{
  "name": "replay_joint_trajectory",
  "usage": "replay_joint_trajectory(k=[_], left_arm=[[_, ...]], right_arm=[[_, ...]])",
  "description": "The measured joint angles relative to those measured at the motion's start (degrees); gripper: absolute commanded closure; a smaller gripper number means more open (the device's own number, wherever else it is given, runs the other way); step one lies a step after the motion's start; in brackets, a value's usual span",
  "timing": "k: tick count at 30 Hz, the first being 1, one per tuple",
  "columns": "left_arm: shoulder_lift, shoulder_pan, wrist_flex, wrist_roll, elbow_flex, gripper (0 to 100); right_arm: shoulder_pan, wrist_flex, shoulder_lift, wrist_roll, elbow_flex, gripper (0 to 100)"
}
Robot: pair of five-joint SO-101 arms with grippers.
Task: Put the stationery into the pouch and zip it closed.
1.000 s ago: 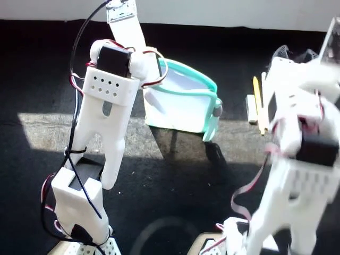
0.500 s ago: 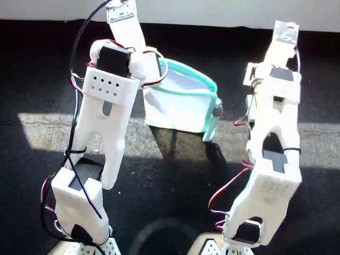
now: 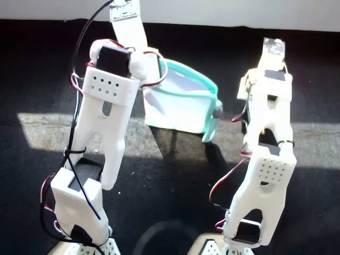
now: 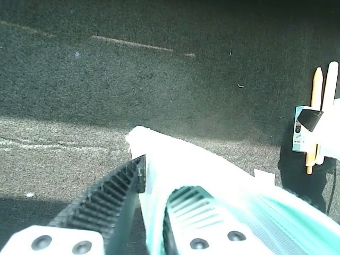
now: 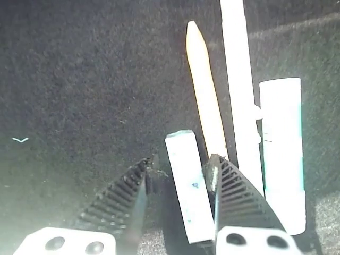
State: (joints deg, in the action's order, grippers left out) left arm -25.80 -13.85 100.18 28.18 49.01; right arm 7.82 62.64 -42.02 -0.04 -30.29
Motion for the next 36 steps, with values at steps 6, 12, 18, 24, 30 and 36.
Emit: replay_joint_trajectory(k=[6, 12, 18, 24, 30, 36], left_arm=[[0.0, 0.0, 0.0, -0.2, 0.0, 99], [0.0, 0.0, 0.0, -0.4, 0.0, 99], [0.0, 0.0, 0.0, -0.4, 0.0, 99], [0.0, 0.0, 0.0, -0.4, 0.0, 99], [0.0, 0.0, 0.0, -0.4, 0.0, 99], [0.0, 0.0, 0.0, -0.4, 0.0, 99]], right_arm=[[-0.1, -0.7, -5.1, 0.1, -1.2, 84.6], [-0.2, -3.4, -6.5, 0.1, -1.8, 84.8], [-0.2, -4.5, -7.6, 0.1, -6.7, 84.8], [-0.3, -1.7, -7.7, 0.1, -7.2, 84.8], [-0.5, 1.7, -7.7, 0.1, -8.0, 99.8], [-0.3, 4.0, -7.6, 0.1, -9.1, 99.2]])
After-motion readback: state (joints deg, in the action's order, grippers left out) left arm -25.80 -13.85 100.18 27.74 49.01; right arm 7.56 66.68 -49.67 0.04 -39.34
